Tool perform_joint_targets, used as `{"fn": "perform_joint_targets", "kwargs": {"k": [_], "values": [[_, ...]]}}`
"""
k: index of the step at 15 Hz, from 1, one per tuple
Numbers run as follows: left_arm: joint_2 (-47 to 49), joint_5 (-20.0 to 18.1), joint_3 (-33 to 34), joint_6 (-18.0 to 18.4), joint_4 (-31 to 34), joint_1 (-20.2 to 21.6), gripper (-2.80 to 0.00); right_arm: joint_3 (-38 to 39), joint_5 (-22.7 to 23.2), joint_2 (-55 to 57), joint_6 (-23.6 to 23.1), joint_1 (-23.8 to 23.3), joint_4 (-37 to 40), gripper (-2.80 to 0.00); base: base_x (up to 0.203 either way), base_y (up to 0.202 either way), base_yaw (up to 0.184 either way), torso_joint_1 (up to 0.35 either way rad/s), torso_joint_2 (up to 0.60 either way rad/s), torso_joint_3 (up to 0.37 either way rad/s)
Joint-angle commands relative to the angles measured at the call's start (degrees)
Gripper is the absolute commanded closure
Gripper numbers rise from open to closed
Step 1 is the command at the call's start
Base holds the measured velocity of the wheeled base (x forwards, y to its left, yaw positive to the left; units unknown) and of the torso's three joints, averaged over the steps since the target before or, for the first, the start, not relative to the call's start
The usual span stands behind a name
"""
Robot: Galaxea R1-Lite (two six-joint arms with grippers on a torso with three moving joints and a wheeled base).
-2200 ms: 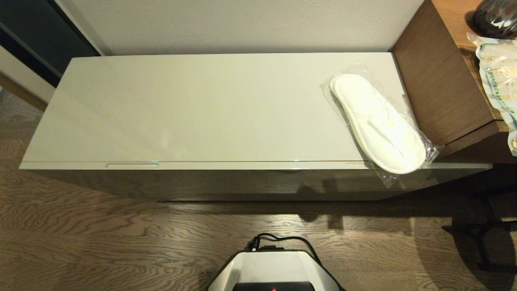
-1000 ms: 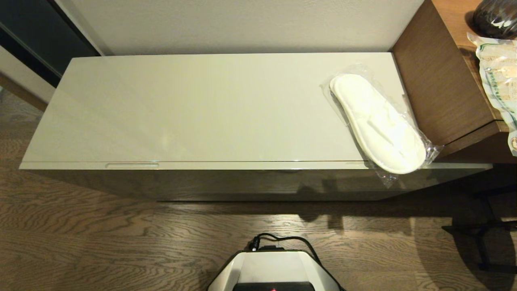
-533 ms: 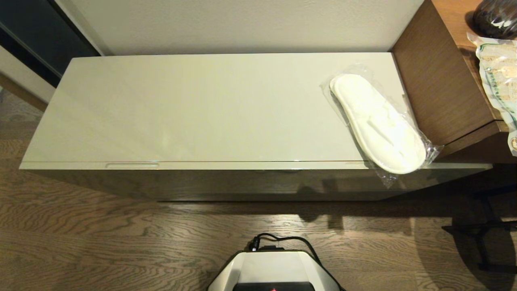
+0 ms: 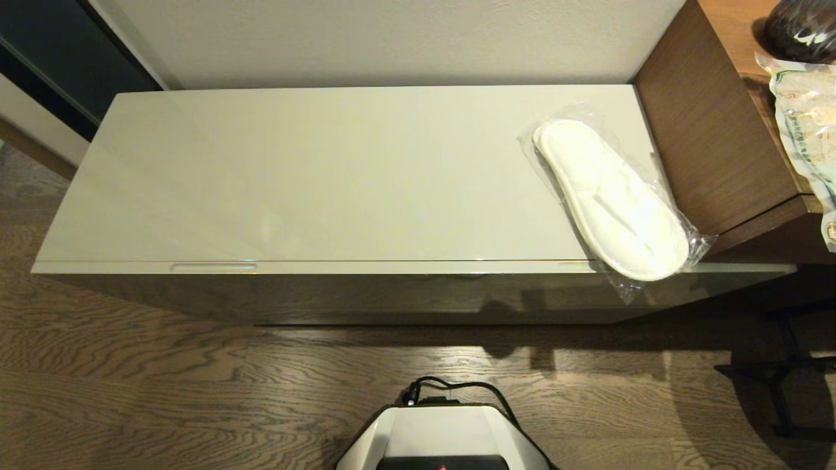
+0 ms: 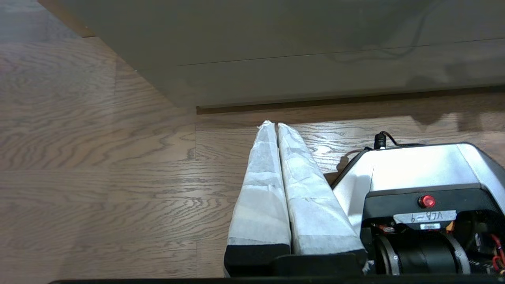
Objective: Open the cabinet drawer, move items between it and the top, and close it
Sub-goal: Open the drawer
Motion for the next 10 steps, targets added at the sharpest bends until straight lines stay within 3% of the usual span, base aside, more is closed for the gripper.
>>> {"fn": "perform_joint_targets", "kwargs": {"k": [1,10], "values": [[0.07,0.02,-0.06,0.39,0.02,0.02,0.00,0.06,-0.30,0.07,0.66,0.00,0.04,0.00,0.000,0.000,0.000,0.000,0.00,0.000],[0.08,0.13,-0.06,-0.11,-0.03,0.02,0.00,0.87,-0.34,0.07,0.88,0.00,-3.21,0.00,0.000,0.000,0.000,0.000,0.00,0.000]]}}
